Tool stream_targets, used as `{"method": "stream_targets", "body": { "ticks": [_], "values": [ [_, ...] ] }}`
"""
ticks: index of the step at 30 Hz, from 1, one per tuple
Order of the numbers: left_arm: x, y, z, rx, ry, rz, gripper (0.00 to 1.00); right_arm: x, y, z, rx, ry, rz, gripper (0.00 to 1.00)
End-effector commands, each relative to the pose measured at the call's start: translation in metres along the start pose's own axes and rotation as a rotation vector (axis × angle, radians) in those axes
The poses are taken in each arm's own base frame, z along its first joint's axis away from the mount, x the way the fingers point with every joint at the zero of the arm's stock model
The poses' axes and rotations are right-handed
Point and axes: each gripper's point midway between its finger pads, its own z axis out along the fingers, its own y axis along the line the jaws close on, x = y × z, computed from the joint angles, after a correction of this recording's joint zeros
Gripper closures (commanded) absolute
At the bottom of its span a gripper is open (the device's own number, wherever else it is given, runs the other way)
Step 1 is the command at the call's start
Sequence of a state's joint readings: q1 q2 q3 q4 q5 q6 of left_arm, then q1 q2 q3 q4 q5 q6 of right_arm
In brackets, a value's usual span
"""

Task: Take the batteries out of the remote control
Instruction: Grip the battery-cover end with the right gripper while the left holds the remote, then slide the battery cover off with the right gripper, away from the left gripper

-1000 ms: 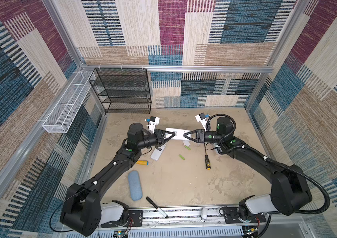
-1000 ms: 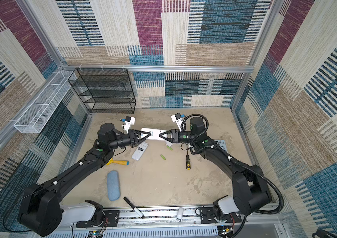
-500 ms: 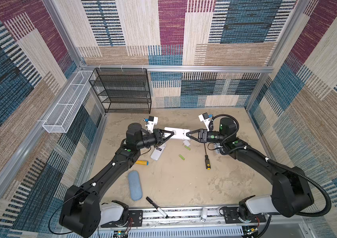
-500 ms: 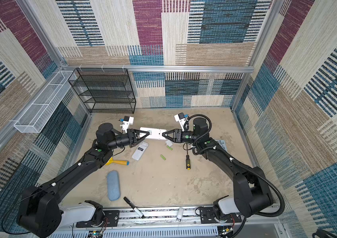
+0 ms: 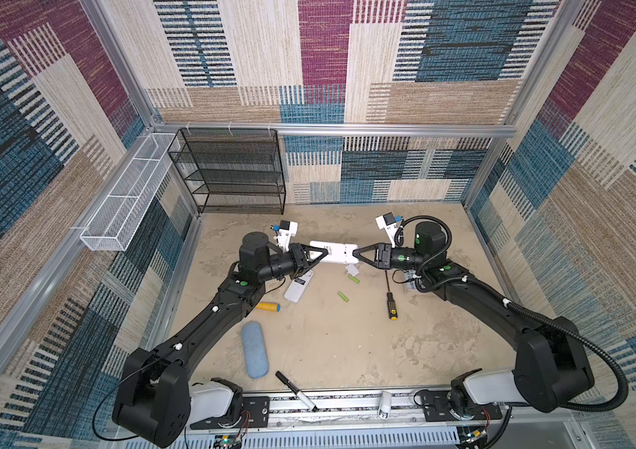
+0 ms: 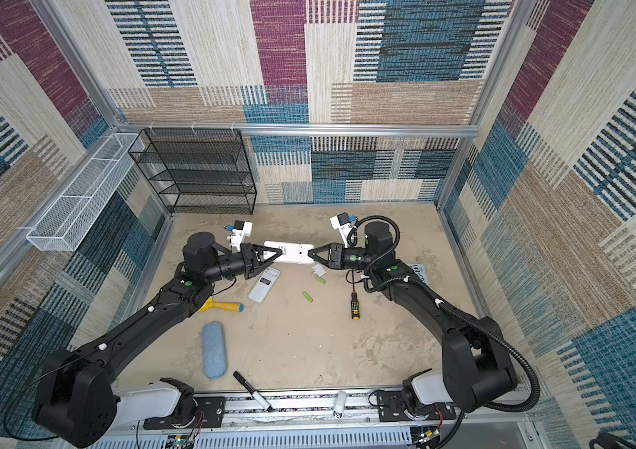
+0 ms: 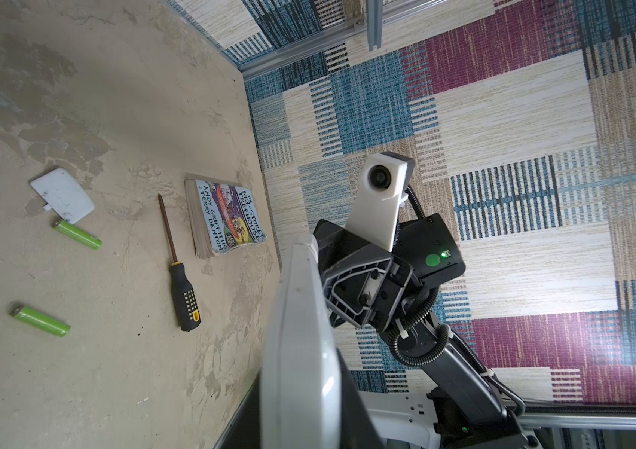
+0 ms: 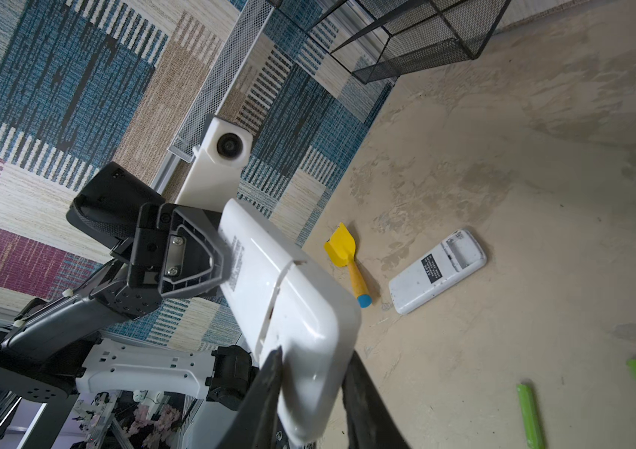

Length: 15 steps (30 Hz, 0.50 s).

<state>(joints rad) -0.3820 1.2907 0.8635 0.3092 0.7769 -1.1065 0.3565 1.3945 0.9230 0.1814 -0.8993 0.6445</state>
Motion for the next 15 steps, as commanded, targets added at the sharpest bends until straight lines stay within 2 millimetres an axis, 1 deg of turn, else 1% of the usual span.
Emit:
{"method": "stream_targets", "body": {
  "ticks": [1, 5, 9, 15],
  "values": [
    [-0.002, -0.008, 0.002, 0.034, 0.004, 0.031, 1.0, -0.001, -0.001, -0.001, 0.014, -0.006, -0.013, 0.73],
    [-0.001, -0.002, 0.003, 0.02, 0.007, 0.018, 1.0, -0.001, -0.001, -0.001, 0.018, -0.007, -0.015, 0.76],
    [0.0, 0.0, 0.003, 0.014, 0.01, 0.016, 1.0, -0.001, 0.004, -0.001, -0.007, -0.002, -0.024, 0.78],
    [-0.001, -0.003, 0.003, 0.022, 0.009, 0.024, 1.0, 0.001, 0.009, 0.001, -0.049, 0.014, -0.027, 0.77]
  ]
}}
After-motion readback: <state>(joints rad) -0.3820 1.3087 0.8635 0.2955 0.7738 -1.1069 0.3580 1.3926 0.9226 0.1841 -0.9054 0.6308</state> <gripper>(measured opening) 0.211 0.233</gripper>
